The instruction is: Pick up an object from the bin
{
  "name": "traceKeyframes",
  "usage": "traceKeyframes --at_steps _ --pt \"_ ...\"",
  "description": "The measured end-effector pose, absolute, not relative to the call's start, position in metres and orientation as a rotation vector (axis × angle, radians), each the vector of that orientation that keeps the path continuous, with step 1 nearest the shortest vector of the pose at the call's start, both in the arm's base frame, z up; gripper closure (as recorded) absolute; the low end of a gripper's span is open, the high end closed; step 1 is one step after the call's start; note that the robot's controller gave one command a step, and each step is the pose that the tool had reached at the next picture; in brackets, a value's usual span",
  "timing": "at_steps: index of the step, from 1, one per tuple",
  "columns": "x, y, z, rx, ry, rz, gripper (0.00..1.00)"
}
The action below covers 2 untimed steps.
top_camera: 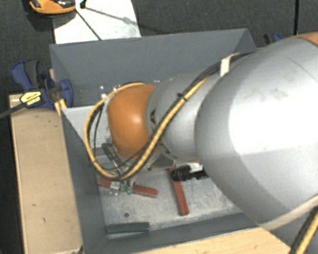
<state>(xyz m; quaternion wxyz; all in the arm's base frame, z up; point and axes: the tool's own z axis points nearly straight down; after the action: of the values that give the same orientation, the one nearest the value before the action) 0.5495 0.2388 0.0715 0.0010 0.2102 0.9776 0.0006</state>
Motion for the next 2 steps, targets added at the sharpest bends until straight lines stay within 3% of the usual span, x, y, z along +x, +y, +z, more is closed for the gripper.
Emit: traceKeyframes --at_steps 2 --pt "0.5479 0.2383 0.0793 0.663 3.074 -0.002 1.00"
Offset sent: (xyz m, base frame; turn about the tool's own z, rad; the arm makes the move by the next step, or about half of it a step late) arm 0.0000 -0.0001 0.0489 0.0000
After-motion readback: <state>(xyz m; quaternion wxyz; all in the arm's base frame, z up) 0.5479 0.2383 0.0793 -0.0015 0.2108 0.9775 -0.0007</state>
